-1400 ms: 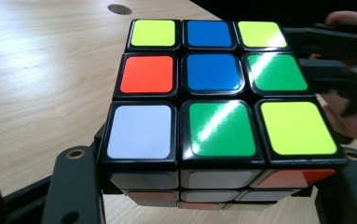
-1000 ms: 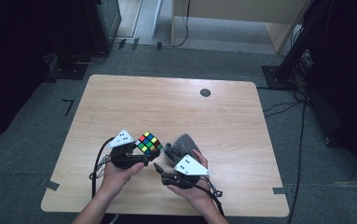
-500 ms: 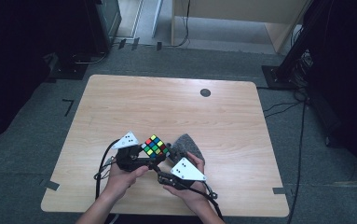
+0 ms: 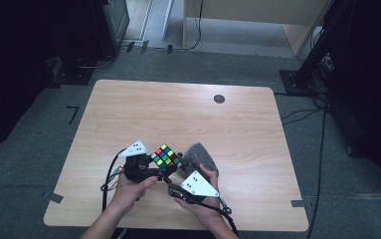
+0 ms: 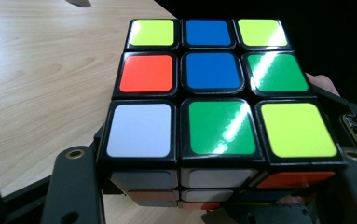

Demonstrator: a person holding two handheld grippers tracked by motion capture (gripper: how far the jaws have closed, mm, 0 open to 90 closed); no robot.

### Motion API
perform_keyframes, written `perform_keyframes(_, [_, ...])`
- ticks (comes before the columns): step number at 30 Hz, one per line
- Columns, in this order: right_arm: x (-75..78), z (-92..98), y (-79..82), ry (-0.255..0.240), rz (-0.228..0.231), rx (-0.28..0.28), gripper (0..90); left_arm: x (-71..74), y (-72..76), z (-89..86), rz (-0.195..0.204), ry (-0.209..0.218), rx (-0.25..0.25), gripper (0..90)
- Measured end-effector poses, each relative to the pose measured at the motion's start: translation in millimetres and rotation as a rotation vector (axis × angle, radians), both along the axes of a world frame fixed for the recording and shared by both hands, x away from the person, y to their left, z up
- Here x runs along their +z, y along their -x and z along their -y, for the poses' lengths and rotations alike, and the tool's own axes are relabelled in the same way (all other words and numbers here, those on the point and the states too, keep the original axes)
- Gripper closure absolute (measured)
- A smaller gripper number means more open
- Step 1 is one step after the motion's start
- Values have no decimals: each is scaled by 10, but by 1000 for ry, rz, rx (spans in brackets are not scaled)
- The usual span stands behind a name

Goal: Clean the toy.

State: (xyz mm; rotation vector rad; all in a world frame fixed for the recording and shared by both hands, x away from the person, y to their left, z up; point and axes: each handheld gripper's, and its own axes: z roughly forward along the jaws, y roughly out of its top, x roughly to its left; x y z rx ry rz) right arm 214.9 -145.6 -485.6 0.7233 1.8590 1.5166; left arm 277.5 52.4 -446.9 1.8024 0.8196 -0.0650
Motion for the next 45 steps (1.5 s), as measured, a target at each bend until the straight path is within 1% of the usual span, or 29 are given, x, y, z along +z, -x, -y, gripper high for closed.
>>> perform_keyframes(4, [18,-5,19,13,-13,-4,348,-5,-17,-14,-7,4,-24,341])
perform_keyframes(6, [26,-6,21,27,-2,-3,348,-5,-21,-22,-6,5,-35,338])
perform_keyframes(8, [35,-2,26,32,-2,-3,349,-11,-27,-19,-9,10,-43,334])
perform_keyframes(11, [36,16,24,42,-15,-4,350,-29,-30,8,-24,-8,-63,287])
perform_keyframes(12, [33,24,19,48,-15,-4,349,-35,-27,22,-22,-28,-61,279])
perform_keyframes(14, [26,37,9,57,-28,2,349,-41,-31,23,-28,-33,-62,275])
perform_keyframes(15, [23,42,8,59,-31,4,350,-34,-32,10,-20,-34,-55,276])
perform_keyframes(17, [18,52,0,65,-41,4,350,-15,-38,-25,-14,-21,-40,262])
perform_keyframes(20, [9,72,-14,83,-48,-4,350,23,-56,-93,-4,-13,-38,190])
perform_keyframes(22, [2,97,-30,88,-63,-11,350,52,-73,-146,-2,-3,-26,138])
perform_keyframes(24, [-8,138,-54,101,-80,-20,350,74,-91,-211,8,15,-8,129])
perform_keyframes(26, [-22,189,-91,104,-98,-38,350,81,-105,-253,12,30,-9,115])
perform_keyframes(27, [-26,220,-109,101,-105,-48,350,82,-107,-268,16,30,-9,109])
perform_keyframes(30, [-14,318,-152,81,-129,-67,350,65,-106,-281,43,-1,-10,97])
perform_keyframes(31, [-6,343,-162,72,-138,-66,349,40,-109,-272,59,-29,-20,97])
perform_keyframes(32, [7,384,-173,60,-150,-69,349,21,-107,-259,68,-49,-21,99])
perform_keyframes(33, [15,406,-176,54,-155,-75,349,-11,-102,-234,83,-89,-22,103])
perform_keyframes(35, [49,467,-188,40,-166,-82,350,-55,-90,-188,99,-144,-22,136])
perform_keyframes(36, [69,490,-189,33,-168,-85,350,-69,-82,-168,106,-156,-30,136])
perform_keyframes(38, [111,540,-193,11,-167,-82,349,-84,-68,-129,114,-174,-26,135])
perform_keyframes(39, [131,560,-192,-7,-166,-76,349,-93,-71,-115,108,-173,-30,135])
perform_keyframes(41, [162,589,-187,-18,-163,-71,349,-109,-71,-94,102,-169,-23,136])
perform_keyframes(44, [216,617,-178,-35,-169,-64,349,-129,-56,-66,127,-200,-14,149])
perform_keyframes(45, [226,622,-178,-40,-174,-62,349,-138,-47,-48,142,-221,-15,154])
